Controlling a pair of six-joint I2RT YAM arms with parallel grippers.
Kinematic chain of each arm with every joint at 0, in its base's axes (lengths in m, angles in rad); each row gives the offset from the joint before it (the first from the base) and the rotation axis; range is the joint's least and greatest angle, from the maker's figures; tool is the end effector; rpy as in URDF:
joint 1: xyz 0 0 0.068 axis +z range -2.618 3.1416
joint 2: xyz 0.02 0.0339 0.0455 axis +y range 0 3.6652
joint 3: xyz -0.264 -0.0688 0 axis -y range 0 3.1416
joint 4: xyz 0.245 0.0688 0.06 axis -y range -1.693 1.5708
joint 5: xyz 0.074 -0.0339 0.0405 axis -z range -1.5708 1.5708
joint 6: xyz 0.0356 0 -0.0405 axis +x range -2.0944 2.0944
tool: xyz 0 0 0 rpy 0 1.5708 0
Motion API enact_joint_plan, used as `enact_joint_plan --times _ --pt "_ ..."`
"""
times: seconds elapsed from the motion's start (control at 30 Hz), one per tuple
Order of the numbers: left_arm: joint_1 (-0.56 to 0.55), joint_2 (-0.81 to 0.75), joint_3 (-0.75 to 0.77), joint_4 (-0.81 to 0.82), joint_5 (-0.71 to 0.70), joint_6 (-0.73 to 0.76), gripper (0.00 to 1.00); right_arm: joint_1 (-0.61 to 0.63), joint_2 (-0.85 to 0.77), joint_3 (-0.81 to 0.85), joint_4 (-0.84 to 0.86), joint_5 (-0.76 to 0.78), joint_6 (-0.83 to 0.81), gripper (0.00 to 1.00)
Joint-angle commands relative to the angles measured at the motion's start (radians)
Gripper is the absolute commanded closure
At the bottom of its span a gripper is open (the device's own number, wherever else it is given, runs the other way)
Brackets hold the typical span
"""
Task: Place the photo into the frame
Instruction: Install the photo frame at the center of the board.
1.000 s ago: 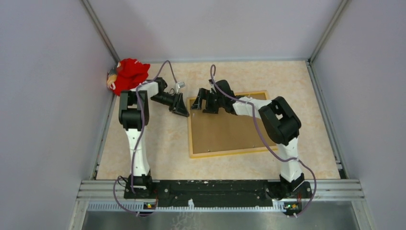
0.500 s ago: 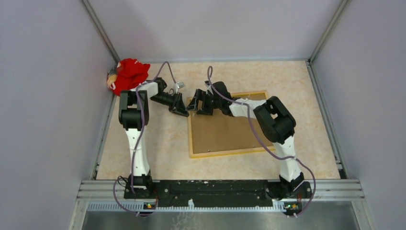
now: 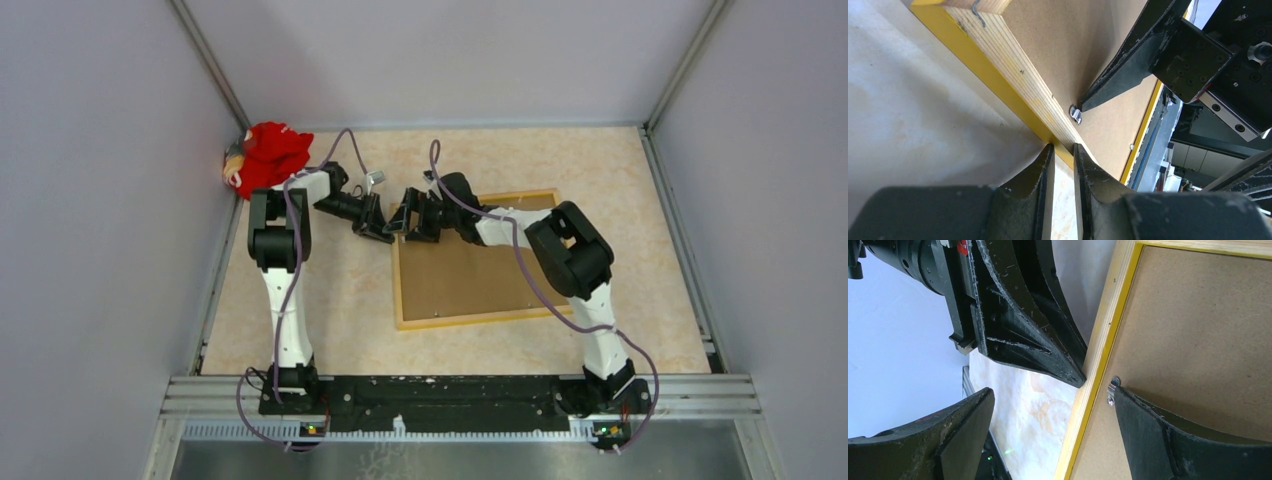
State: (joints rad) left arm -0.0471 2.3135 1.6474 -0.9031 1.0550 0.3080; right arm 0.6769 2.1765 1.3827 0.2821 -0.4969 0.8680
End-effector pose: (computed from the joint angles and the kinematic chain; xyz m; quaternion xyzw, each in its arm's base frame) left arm 0.4265 -0.0511 0.1122 0.1530 0.8504 -0.4990 0.0662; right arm 0.3609 0.3118 0.1464 -0.0438 0.8446 0.4937 0.2026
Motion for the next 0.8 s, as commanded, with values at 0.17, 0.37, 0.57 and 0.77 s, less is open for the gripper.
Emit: enact_joint_plan --times 0.17,0.37,0.57,0.77 --pt "-0.002 -0.012 -0.007 0.067 -0.03 0.008 0.76 0.036 0.047 0.05 -0.06 0.012 -0.038 0.11" --pt "-0.002 -0.012 -0.008 0.067 -0.033 0.011 0.76 0.038 0.055 0.072 -0.079 0.006 -0.052 0.11" --pt "-0.002 -0.011 -0.007 0.068 -0.032 0.01 0.76 0.037 0.067 0.096 -0.097 -0.015 -0.07 0.11" --pt "-0.002 -0.015 -0.005 0.067 -0.038 0.011 0.76 0.037 0.079 0.13 -0.138 -0.051 -0.105 0.11"
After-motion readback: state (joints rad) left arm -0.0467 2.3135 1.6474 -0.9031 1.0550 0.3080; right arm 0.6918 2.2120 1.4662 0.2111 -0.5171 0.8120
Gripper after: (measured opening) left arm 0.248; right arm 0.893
